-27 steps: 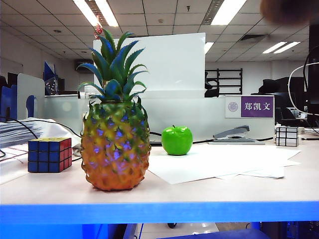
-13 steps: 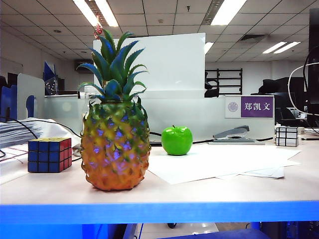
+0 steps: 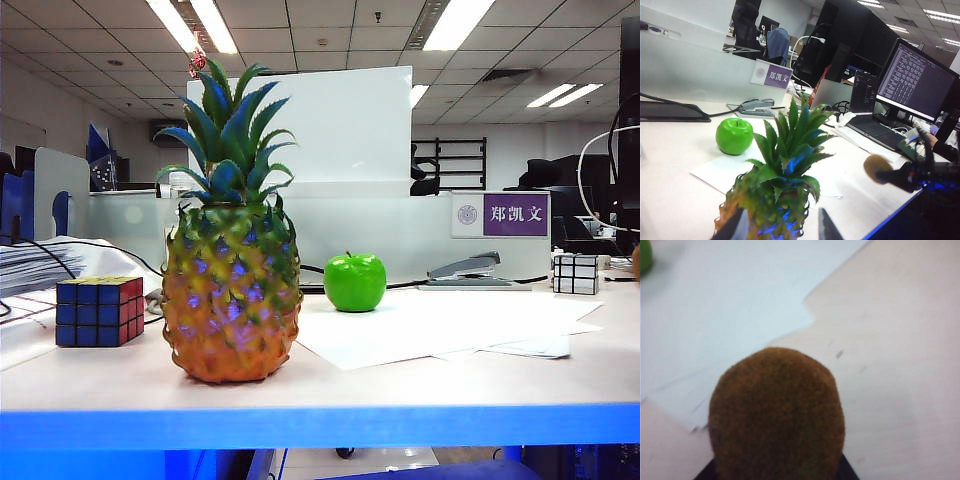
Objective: Arrange all the fruits from large to small from left to right in a row.
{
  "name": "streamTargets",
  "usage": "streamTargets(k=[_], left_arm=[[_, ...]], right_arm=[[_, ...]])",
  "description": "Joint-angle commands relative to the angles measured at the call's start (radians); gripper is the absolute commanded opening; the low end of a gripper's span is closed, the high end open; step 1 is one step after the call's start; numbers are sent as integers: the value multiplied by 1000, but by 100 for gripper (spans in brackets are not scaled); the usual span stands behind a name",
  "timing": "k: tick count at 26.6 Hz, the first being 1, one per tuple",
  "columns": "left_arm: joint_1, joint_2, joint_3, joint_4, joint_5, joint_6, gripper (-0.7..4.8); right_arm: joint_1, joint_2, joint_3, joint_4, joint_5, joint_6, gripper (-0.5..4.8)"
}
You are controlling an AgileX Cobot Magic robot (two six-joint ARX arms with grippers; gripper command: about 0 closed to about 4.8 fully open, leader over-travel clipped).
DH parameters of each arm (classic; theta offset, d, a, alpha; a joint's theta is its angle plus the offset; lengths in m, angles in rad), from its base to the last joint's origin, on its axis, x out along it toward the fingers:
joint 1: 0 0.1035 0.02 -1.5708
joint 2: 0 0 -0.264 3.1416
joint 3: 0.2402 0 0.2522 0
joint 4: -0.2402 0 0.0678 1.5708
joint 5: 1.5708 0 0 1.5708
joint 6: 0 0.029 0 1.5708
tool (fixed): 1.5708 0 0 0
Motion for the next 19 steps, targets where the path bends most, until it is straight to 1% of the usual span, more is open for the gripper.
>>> streamTargets(k=[1, 2, 8, 19], left_arm=[[1, -2, 2, 6, -1, 3, 188], [1, -2, 2, 6, -1, 3, 188], [1, -2, 2, 5, -1, 3, 188], [2, -2, 2, 5, -2, 3, 188]], right_arm=[[15, 84, 5, 83, -105, 9, -7], [21, 111, 5, 101, -118, 9, -7], [46, 179, 7, 111, -114, 13, -7], [46, 200, 7, 99, -114, 14, -7]])
